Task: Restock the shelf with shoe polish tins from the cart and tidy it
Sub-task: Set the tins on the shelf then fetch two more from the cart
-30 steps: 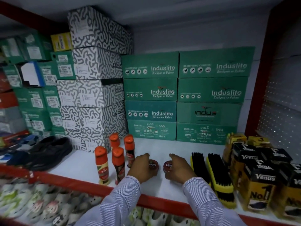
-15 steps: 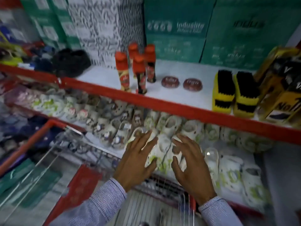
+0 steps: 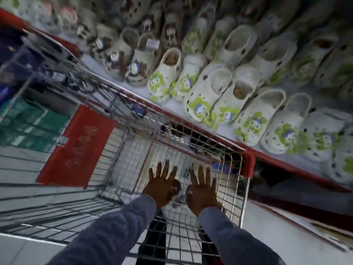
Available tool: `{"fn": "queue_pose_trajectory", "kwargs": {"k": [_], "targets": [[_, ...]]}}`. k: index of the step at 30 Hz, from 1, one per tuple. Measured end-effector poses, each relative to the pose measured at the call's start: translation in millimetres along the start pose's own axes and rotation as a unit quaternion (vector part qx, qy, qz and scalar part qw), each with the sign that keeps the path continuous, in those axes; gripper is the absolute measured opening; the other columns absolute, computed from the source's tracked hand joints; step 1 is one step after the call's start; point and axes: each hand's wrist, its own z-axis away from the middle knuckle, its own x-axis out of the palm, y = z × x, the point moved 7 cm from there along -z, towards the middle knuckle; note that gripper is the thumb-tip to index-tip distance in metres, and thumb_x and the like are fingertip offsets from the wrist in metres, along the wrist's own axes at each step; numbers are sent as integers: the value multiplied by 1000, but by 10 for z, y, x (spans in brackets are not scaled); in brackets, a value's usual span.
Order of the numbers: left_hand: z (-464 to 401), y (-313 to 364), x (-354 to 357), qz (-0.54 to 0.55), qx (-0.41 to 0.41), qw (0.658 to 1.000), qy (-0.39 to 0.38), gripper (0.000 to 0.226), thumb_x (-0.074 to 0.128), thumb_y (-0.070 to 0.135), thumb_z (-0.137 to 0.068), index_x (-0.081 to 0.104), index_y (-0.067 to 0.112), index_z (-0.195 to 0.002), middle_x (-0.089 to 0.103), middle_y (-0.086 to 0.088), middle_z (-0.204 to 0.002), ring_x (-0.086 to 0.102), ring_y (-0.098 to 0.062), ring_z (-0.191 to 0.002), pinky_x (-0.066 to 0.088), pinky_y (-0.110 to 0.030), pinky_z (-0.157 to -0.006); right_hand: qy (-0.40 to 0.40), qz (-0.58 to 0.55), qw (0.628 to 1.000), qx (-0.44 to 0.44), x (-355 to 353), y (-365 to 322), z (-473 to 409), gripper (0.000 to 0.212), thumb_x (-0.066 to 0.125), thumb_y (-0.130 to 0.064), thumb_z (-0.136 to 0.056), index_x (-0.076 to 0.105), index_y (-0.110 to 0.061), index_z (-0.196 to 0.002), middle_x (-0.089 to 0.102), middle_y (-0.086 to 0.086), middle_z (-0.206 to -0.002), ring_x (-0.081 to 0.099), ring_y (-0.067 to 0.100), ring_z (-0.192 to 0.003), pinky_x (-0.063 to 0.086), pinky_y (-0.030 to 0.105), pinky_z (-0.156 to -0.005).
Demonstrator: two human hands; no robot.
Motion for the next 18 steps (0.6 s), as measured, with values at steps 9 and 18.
{"fn": "queue_pose_trajectory", "kwargs": {"k": [9,18], "targets": [[-484,20,867,-38,34,996,-76,80,55,13,-94,3,12,-154,-5,-21,-163,5,-48,-147,24,-64,-115,-127,29,989,74,945,224,-197,70,40,-5,-98,1,-20,-154,-18,16,-161,-11,44,-147,30,65,-111],[-332,29,154,-3,45,998,37,69,70,13,-72,40,6,-134,47,-16,-130,46,-38,-117,52,-50,-89,-59,87,993,58,365,66,-336,59,70,-6,-79,42,-6,-131,45,15,-132,44,40,-120,55,50,-84]]}}
